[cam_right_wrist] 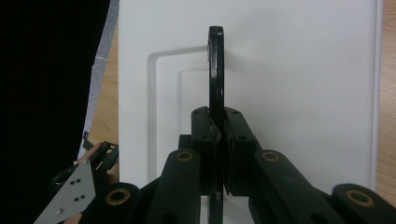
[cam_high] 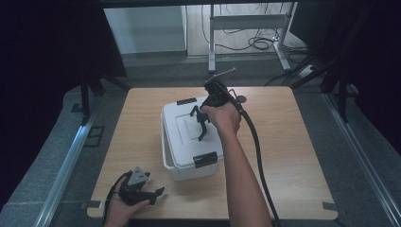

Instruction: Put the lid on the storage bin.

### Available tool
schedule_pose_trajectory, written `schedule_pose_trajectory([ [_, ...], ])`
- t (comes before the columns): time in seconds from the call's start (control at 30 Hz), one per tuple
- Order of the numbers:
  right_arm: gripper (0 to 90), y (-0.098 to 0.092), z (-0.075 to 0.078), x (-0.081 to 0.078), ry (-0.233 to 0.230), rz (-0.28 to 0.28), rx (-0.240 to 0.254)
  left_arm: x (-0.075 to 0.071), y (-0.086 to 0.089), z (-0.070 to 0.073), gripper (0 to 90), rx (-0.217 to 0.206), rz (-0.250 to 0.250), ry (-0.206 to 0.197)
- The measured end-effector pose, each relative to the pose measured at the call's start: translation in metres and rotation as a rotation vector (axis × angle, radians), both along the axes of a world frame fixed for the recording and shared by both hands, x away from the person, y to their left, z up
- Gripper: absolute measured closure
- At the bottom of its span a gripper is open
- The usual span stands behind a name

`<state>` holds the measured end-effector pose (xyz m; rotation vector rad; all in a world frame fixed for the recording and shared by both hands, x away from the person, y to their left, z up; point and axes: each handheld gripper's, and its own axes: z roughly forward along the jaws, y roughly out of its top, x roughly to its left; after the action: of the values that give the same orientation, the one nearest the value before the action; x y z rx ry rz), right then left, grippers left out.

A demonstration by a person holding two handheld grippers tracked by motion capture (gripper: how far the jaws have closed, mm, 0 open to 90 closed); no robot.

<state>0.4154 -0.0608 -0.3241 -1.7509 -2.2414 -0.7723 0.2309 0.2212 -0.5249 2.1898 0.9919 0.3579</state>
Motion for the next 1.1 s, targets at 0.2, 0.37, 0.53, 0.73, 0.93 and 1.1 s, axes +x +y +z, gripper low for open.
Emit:
schedule_pose_trajectory([
  [0.2, 85.3, 0.005, 0.002, -0.002, 0.001, -0.021, 0.019, 0.000, 0.000, 0.001, 19.1, -0.006, -0.004, -0.002],
  [0.37, 85.3, 0.010, 0.002, -0.002, 0.006, -0.031, 0.031, 0.000, 0.001, 0.001, 19.1, -0.008, -0.005, -0.002],
  [0.53, 85.3, 0.013, -0.001, -0.001, 0.007, -0.049, 0.037, 0.001, 0.000, 0.000, 19.1, -0.005, -0.006, 0.000],
  [0.73, 85.4, 0.015, -0.006, -0.001, 0.014, -0.087, 0.062, 0.000, -0.001, 0.000, 19.1, -0.002, -0.012, 0.000],
  [0.93, 85.4, 0.014, -0.014, 0.000, 0.028, -0.102, 0.076, 0.001, 0.000, 0.000, 19.1, -0.003, -0.012, 0.000],
  [1.1, 85.4, 0.013, -0.025, 0.001, 0.036, -0.108, 0.079, 0.001, 0.000, 0.000, 19.1, 0.000, -0.011, 0.001],
])
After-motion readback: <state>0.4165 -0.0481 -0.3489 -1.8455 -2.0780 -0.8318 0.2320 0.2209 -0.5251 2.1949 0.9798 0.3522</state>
